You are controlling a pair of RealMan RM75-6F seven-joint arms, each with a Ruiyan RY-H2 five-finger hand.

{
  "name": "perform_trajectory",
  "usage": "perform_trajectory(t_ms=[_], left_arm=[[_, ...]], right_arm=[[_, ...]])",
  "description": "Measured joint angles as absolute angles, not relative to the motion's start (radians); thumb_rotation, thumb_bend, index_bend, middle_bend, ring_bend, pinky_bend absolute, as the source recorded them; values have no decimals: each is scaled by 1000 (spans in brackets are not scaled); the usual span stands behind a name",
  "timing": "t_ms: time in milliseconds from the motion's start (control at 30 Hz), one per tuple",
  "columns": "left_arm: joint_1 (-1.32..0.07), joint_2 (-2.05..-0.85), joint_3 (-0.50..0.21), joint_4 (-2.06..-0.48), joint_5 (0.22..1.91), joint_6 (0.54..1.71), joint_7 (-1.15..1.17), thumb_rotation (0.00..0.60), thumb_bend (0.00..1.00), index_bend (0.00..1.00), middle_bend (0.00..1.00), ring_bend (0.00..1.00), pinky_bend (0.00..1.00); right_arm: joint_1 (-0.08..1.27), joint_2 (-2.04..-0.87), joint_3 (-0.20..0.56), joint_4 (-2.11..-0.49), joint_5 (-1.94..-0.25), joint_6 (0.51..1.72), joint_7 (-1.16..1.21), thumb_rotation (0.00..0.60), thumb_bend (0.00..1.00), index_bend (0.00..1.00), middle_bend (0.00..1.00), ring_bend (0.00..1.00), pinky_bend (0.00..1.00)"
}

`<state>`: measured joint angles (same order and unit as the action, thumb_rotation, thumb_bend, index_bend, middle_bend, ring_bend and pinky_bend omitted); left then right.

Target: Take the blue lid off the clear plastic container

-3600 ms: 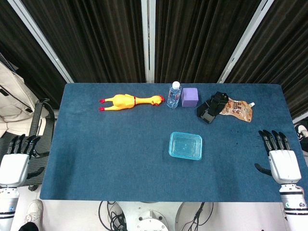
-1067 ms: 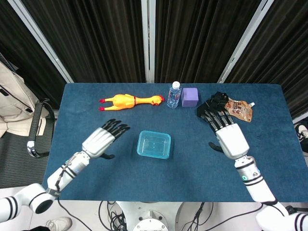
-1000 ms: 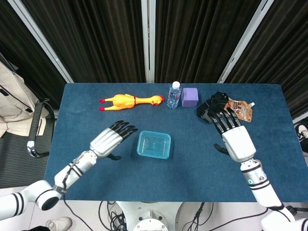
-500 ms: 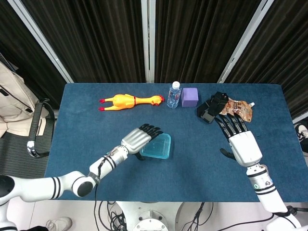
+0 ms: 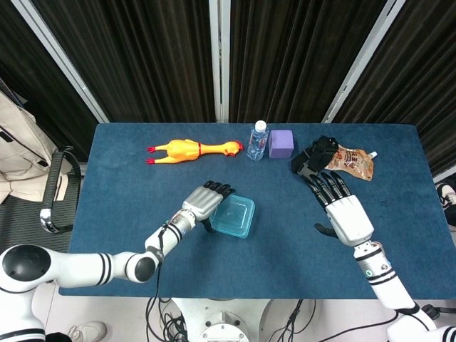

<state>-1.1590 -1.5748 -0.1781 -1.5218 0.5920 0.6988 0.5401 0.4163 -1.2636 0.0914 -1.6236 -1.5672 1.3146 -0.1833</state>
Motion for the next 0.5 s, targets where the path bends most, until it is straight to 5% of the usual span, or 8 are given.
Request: perform_trajectory(t_ms=[500], left_arm=[[-1191,-1563,-158,-1518,594,694,471,600,19,1,0,0,0]], right_arm=[[418,-1289,88,-1597,-1563,1302,-174,600,0,0,68,0,0]])
